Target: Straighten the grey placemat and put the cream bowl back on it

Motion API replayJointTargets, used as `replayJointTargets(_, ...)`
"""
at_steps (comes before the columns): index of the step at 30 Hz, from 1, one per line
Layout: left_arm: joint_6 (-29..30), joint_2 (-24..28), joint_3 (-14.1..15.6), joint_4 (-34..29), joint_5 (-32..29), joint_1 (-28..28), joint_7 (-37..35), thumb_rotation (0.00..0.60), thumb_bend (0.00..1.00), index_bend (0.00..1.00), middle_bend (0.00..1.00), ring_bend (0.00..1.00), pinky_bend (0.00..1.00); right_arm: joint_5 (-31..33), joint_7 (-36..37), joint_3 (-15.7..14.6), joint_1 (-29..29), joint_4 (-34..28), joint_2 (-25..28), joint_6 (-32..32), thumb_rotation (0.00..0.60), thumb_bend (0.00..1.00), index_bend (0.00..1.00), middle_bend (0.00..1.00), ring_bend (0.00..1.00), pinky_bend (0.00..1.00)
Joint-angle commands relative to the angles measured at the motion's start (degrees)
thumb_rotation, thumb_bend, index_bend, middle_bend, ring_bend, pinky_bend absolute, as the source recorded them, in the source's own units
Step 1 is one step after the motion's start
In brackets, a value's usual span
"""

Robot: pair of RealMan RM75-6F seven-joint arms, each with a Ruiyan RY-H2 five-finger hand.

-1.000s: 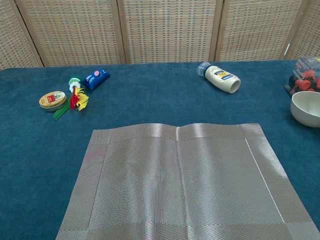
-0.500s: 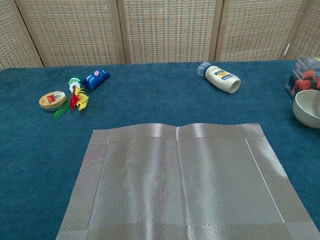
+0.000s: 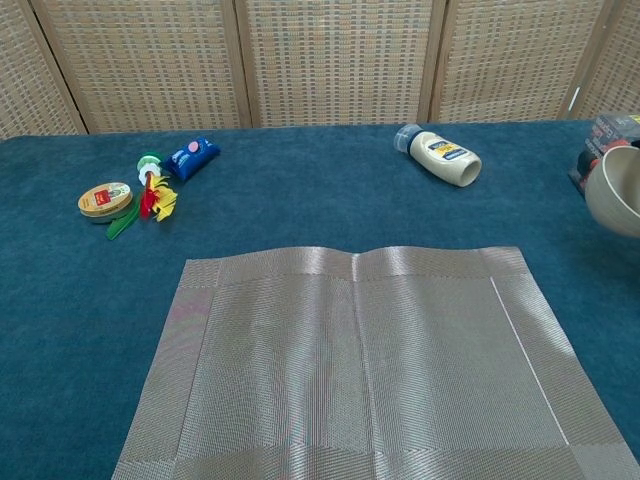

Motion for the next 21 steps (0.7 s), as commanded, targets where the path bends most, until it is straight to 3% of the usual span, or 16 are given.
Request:
replayJointTargets(1, -0.06, 0.13, 0.05, -0.22, 0.27, 0.13, -0.19, 0.6, 0.0, 0.0, 0.0, 0.0, 0.0, -6.13, -1.19, -3.28, -1.82, -13.29, 7.82, 4.1, 0.6, 0.53, 0.73, 0.0, 0.0, 0.0)
replayJointTargets(7, -0.05, 0.57, 0.17, -0.82, 1.28, 0.44, -0.77, 0.6, 0.0, 0.0, 0.0, 0.0, 0.0, -14.69, -4.68, -5.47, 1.24, -31.28, 17.77, 2.12, 0.6, 0.53, 0.73, 0.0, 0.0, 0.0)
replayJointTargets(15, -0.76, 0.78, 0.19, -0.74, 1.6, 0.42, -0.98, 0.6, 0.0, 0.0, 0.0, 0.0, 0.0, -19.6, -8.08, -4.67, 9.14, -38.79, 20.94, -7.49, 0.6, 0.52, 0.73, 0.0, 0.0, 0.0)
replayJointTargets(21, -1.9, 0.75, -0.28, -0.32, 0.28, 0.15, -1.08, 0.6, 0.0, 0.0, 0.0, 0.0, 0.0, -17.22, -14.79, -3.53, 15.33, -40.27, 16.67, -17.86, 0.6, 0.52, 0.73, 0.0, 0.0, 0.0)
